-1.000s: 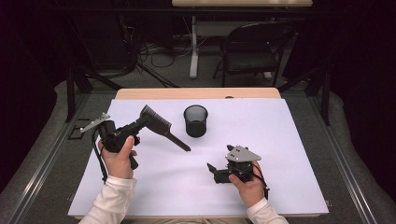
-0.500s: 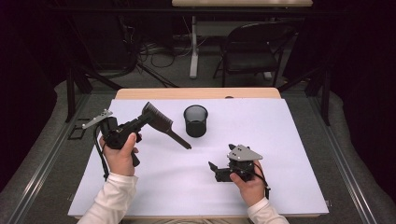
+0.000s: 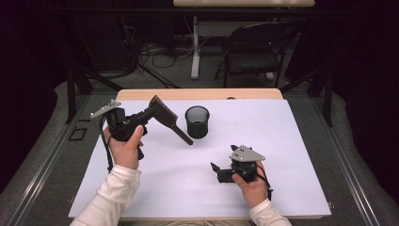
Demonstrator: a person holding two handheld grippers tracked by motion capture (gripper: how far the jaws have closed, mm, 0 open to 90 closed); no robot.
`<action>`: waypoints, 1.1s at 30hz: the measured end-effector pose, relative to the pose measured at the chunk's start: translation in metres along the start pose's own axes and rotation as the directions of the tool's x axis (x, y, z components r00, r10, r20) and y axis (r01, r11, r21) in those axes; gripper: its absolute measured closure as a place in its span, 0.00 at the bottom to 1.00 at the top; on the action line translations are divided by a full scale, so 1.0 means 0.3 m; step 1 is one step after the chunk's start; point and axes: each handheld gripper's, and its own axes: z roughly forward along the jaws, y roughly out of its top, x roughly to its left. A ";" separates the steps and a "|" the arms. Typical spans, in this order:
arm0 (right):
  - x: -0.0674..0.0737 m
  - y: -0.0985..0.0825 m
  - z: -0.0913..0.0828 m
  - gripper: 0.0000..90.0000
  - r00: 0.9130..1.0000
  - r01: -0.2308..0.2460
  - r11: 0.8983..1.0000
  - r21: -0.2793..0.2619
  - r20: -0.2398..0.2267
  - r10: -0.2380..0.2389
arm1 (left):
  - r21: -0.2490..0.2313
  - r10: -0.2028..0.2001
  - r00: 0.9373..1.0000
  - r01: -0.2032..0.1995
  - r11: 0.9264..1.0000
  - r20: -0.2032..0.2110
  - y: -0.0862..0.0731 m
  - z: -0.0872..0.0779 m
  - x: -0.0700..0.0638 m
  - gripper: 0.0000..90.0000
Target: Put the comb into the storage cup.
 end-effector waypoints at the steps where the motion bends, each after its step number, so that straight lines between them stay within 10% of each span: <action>1: 0.000 0.000 0.000 0.07 1.000 -0.001 1.000 0.000 0.000 0.001 | 0.003 0.007 1.000 -0.007 1.000 -0.004 0.005 0.003 -0.003 0.94; 33: -0.009 -0.001 0.001 0.08 1.000 -0.016 1.000 -0.003 0.003 0.016 | 0.026 0.081 0.994 -0.080 0.996 -0.071 0.150 0.101 -0.069 0.94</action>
